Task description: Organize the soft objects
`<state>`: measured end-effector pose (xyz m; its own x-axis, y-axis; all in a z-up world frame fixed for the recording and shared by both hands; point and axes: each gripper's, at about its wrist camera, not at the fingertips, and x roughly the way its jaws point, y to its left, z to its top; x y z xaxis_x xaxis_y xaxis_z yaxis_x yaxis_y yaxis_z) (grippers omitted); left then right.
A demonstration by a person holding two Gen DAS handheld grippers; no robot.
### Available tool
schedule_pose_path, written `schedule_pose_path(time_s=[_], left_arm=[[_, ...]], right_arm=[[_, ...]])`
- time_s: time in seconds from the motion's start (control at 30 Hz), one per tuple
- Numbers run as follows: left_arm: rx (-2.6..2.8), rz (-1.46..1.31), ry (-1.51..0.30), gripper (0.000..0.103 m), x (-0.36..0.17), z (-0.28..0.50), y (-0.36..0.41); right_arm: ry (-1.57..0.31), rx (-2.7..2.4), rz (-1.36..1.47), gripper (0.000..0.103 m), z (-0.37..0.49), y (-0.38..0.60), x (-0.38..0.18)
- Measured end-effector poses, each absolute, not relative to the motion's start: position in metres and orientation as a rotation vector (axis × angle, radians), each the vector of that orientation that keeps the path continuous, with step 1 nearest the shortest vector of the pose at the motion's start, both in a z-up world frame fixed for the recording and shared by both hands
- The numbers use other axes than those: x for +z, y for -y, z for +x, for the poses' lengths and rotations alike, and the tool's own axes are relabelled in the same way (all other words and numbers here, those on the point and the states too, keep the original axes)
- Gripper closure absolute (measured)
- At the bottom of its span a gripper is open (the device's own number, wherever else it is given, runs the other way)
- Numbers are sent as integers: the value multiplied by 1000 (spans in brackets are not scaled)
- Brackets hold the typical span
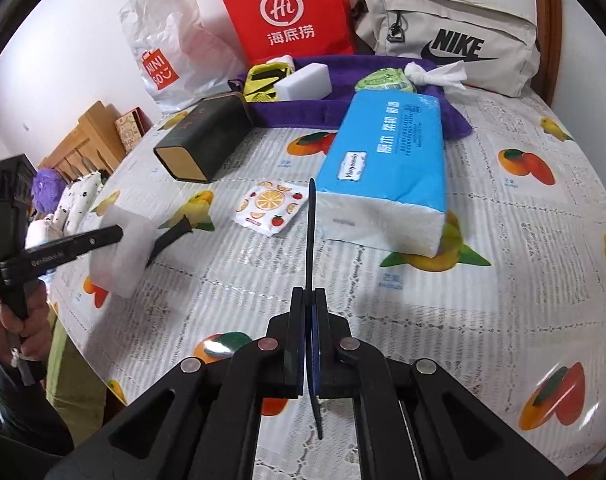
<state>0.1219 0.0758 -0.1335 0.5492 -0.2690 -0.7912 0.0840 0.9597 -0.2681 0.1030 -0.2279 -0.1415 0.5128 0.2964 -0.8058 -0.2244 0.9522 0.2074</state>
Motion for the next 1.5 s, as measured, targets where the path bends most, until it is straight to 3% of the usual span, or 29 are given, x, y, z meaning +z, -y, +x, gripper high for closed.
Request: schedule_pose_path(time_s=[0.43, 0.8, 1.5], left_arm=[[-227, -181, -916, 92, -97, 150, -63], [-193, -168, -877, 92, -65, 206, -66], [-205, -119, -885, 92, -55, 350, -35]], right_arm=[[-886, 369, 104, 100, 115, 235, -91], [-789, 393, 77, 100, 186, 245, -48], [-828, 327, 84, 100, 353, 269, -52]])
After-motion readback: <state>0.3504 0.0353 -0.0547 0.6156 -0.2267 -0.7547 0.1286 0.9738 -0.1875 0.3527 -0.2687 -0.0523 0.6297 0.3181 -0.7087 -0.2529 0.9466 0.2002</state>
